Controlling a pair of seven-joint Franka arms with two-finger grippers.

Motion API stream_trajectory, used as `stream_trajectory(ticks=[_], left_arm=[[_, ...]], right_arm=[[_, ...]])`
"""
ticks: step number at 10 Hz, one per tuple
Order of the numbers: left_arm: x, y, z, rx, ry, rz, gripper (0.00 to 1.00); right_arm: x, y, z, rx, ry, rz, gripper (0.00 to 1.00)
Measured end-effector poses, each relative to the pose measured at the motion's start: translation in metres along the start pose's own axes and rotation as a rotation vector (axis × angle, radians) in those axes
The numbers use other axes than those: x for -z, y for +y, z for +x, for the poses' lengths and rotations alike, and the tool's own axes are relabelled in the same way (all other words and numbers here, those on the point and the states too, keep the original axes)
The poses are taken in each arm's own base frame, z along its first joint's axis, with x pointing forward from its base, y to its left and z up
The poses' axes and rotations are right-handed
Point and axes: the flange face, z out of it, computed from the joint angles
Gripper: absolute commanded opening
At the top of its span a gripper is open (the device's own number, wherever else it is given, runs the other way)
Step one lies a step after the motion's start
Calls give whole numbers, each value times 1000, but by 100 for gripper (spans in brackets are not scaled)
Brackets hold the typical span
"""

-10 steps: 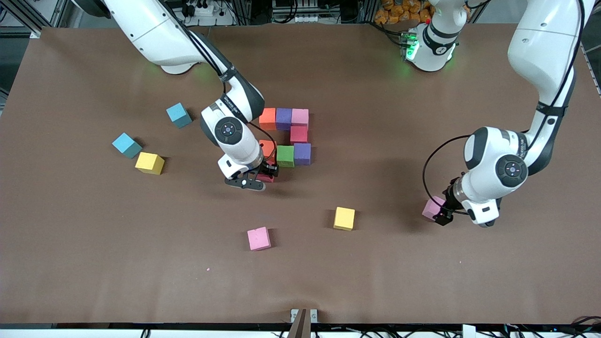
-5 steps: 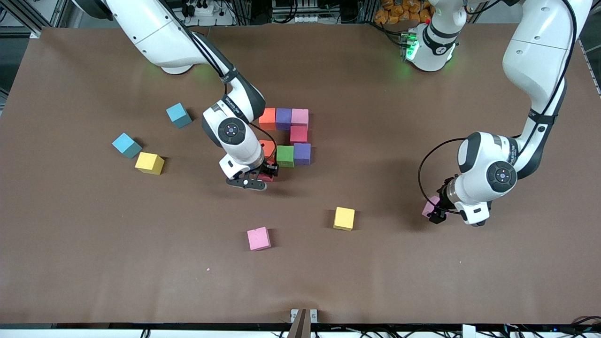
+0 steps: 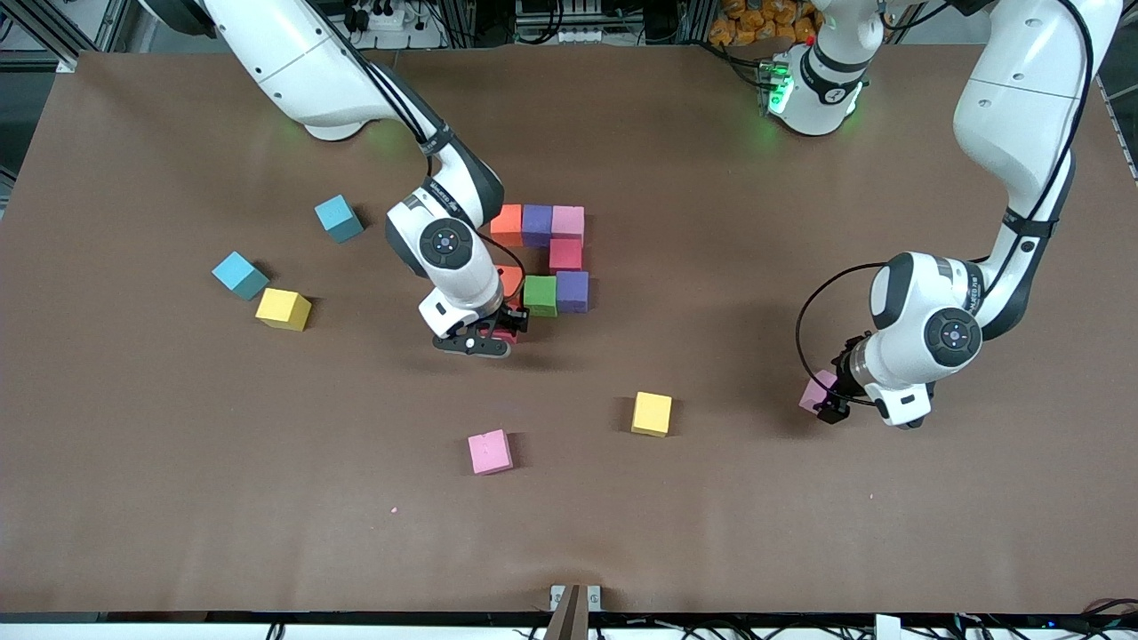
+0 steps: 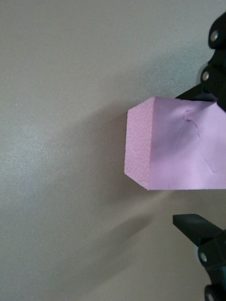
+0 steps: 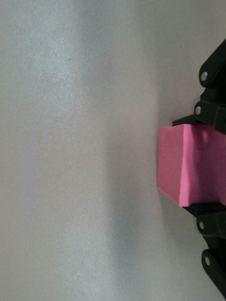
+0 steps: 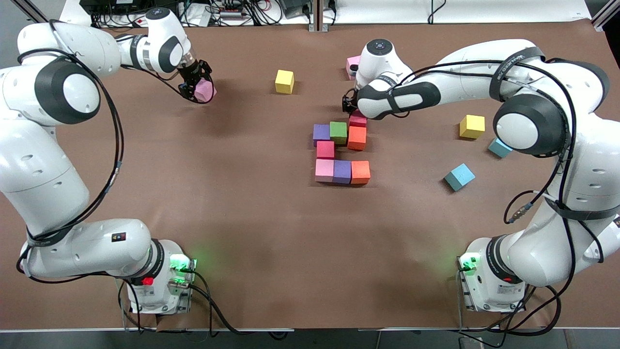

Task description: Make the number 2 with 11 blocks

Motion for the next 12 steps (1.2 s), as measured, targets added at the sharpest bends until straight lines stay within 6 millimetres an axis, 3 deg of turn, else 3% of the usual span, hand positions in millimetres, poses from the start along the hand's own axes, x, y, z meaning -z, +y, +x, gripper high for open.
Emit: stream_trajectory(ticks=[1,3,5,6,7,12], left_arm=[[-2,-1,1,1,1,2,100],[-3,-2,4,6,3,3,100],[-3,-2,5,13,3,2,100],[-4,-2,6,16,4,2,44],[-4,-3,7,18,3,3,22],[3,5,7,3,27,-14,9]], right_arm=[[0,0,0,3,2,-2,29],[0,-1,-1,7,3,-3,46],[0,-1,-1,8,3,-4,83],[-1,-1,-1,9,3,-5,86],[-1,0,-1,9,1,-7,89],[5,-1,7,3,17,-1,93]])
